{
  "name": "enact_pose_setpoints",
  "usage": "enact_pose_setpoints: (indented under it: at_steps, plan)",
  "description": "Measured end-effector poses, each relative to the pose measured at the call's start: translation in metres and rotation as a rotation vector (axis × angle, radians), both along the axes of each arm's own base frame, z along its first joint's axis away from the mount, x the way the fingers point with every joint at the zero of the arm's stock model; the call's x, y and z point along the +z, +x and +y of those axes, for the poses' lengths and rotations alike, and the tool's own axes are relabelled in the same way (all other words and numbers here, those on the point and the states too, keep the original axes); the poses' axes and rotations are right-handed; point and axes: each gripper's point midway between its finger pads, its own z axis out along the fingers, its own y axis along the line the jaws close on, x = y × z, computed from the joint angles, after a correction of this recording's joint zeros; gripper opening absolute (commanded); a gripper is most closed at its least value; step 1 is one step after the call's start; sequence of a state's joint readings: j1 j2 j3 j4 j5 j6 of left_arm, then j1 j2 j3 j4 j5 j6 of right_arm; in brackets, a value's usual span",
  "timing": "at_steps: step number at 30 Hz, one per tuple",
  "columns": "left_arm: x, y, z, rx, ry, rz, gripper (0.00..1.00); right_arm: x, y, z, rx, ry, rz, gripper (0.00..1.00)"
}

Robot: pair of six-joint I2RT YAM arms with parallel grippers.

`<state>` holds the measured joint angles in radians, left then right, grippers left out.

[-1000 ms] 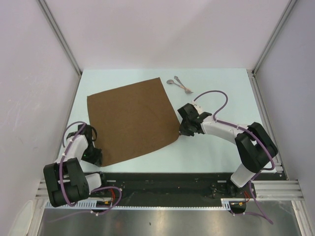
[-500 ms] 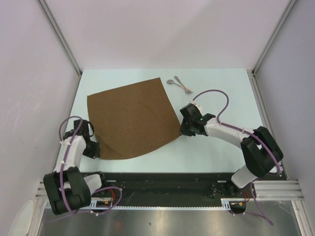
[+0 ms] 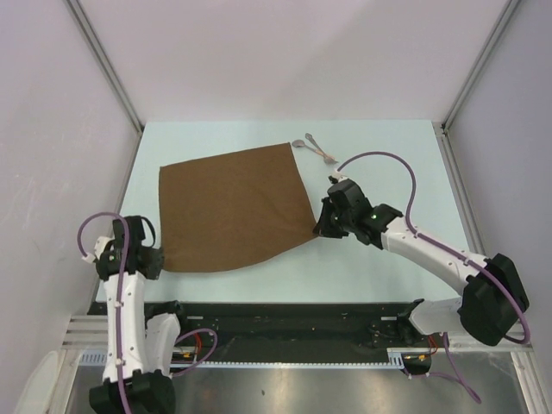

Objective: Fold the napkin into a case and place the utensils inside
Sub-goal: Pick up the flattened napkin from the center of the board, then fold and flatten the napkin at the center of the board.

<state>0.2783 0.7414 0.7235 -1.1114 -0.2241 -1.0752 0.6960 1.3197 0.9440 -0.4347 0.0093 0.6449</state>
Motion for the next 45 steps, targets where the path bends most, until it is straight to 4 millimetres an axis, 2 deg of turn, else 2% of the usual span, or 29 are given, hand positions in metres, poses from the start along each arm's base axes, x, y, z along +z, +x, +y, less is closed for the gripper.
enact_pose_setpoints:
  at_steps: [4,8,13,18,20,22,24,27,29,32,34,36,38,41,43,45]
  plan:
    - [0.013,-0.011,0.004,0.040,0.037,-0.037,0.00,0.001,-0.015,0.000,0.036,-0.018,0.016,0.00]
    - [0.014,-0.021,0.006,0.060,0.056,-0.032,0.00,0.003,-0.029,0.000,0.067,-0.031,0.031,0.00]
    - [0.026,-0.032,0.012,0.085,0.105,-0.035,0.00,0.019,-0.046,0.005,0.108,-0.031,0.002,0.00]
    - [0.046,-0.030,0.016,0.062,0.158,-0.083,0.00,0.033,-0.047,0.008,0.115,-0.029,-0.023,0.00]
    - [0.063,-0.024,0.018,0.026,0.193,-0.125,0.00,0.042,-0.044,0.007,0.111,-0.033,-0.046,0.00]
    - [0.086,-0.017,0.019,-0.018,0.231,-0.185,0.00,0.056,-0.041,0.007,0.118,-0.034,-0.078,0.00]
    - [0.121,-0.008,0.021,-0.065,0.286,-0.274,0.00,0.082,-0.035,0.009,0.128,-0.022,-0.134,0.00]
    - [0.189,0.002,0.023,-0.107,0.371,-0.420,0.00,0.143,-0.028,0.016,0.158,0.038,-0.262,0.00]
    - [0.240,0.005,0.024,-0.122,0.428,-0.525,0.00,0.188,-0.031,0.017,0.188,0.087,-0.362,0.00]
    - [0.325,0.001,0.022,-0.138,0.512,-0.721,0.00,0.250,-0.047,0.016,0.246,0.162,-0.494,0.00]
    - [0.371,-0.009,0.019,-0.141,0.555,-0.834,0.00,0.290,-0.066,0.016,0.300,0.223,-0.583,0.00]
    - [0.408,-0.022,0.015,-0.150,0.592,-0.939,0.00,0.320,-0.090,0.015,0.365,0.280,-0.650,0.00]
    - [0.429,-0.033,0.012,-0.158,0.617,-1.007,0.00,0.342,-0.112,0.011,0.421,0.333,-0.702,0.00]
    - [0.451,-0.041,0.008,-0.180,0.652,-1.077,0.00,0.356,-0.129,0.004,0.459,0.374,-0.740,0.00]
    - [0.456,-0.035,0.005,-0.201,0.664,-1.102,0.00,0.361,-0.132,0.000,0.460,0.383,-0.758,0.00]
    - [0.452,-0.019,0.003,-0.225,0.674,-1.114,0.00,0.364,-0.129,-0.001,0.446,0.380,-0.771,0.00]
